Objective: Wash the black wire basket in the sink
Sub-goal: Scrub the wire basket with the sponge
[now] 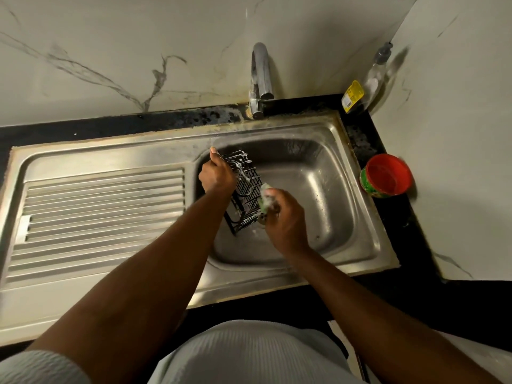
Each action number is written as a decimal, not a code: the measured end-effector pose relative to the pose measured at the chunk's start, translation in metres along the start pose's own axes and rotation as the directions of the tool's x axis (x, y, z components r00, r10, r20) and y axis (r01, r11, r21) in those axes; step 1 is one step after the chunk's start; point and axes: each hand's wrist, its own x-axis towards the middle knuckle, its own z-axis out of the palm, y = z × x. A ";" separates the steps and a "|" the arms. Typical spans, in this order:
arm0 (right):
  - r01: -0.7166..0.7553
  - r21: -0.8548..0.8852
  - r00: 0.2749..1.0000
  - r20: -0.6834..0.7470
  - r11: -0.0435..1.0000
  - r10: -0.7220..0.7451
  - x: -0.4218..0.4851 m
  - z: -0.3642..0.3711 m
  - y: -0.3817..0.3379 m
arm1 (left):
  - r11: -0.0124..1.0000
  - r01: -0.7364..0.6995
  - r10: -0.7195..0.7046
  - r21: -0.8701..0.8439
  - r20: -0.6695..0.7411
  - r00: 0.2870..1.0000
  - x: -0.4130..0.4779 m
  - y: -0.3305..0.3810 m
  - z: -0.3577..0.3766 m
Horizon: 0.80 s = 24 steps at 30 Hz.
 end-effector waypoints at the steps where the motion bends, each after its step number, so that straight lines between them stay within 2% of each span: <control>1: -0.066 -0.028 0.998 -0.019 0.997 0.066 0.005 -0.003 0.006 | 1.000 0.004 -0.004 -0.007 0.002 1.000 -0.001 -0.001 -0.001; 3: -0.130 -0.063 0.992 -0.016 0.990 0.129 0.009 0.001 0.002 | 1.000 0.016 -0.017 -0.022 -0.010 1.000 0.000 -0.001 0.001; 7: 0.085 -0.008 0.979 0.187 0.996 -0.082 0.002 0.005 -0.014 | 0.999 0.038 -0.038 -0.013 0.016 0.999 0.007 -0.002 0.002; 8: 0.099 -0.015 0.973 0.211 0.995 -0.094 0.003 0.004 -0.010 | 1.000 0.031 -0.031 0.004 0.001 1.000 0.006 -0.002 0.001; 9: 0.052 -0.022 0.982 0.186 0.998 -0.047 0.006 0.003 -0.006 | 0.999 0.019 -0.018 0.032 -0.022 1.000 0.004 -0.003 0.000; 11: -0.141 -0.017 0.988 0.059 0.990 0.141 0.013 0.002 0.003 | 0.996 0.012 -0.007 0.086 -0.053 0.999 0.002 -0.005 -0.001; 13: -0.270 0.016 0.963 0.025 0.963 0.269 0.023 -0.001 0.007 | 0.993 0.075 -0.072 0.089 -0.041 0.997 0.002 -0.004 0.001; 15: -0.375 0.131 0.927 0.076 0.918 0.368 0.034 -0.005 0.011 | 0.978 0.209 -0.209 -0.026 0.013 0.978 0.009 0.000 0.002; 17: -0.470 0.268 0.883 0.134 0.841 0.450 0.040 -0.009 0.016 | 0.874 0.395 -0.357 -0.285 0.175 0.917 0.009 0.008 -0.002; 18: -0.487 0.299 0.873 0.143 0.821 0.466 0.041 -0.010 0.019 | 0.806 0.447 -0.375 -0.387 0.250 0.893 0.005 0.014 -0.008; 19: -0.498 0.323 0.867 0.153 0.805 0.475 0.042 -0.012 0.023 | 0.766 0.465 -0.366 -0.444 0.292 0.883 0.002 0.017 -0.011; 22: -0.504 0.437 0.856 0.136 0.745 0.499 0.049 -0.020 0.029 | 0.699 0.461 -0.377 -0.546 0.266 0.887 -0.001 0.015 -0.017; 24: -0.524 0.549 0.815 0.101 0.652 0.570 0.056 -0.027 0.036 | 0.637 0.486 -0.399 -0.599 0.284 0.872 0.002 0.010 -0.016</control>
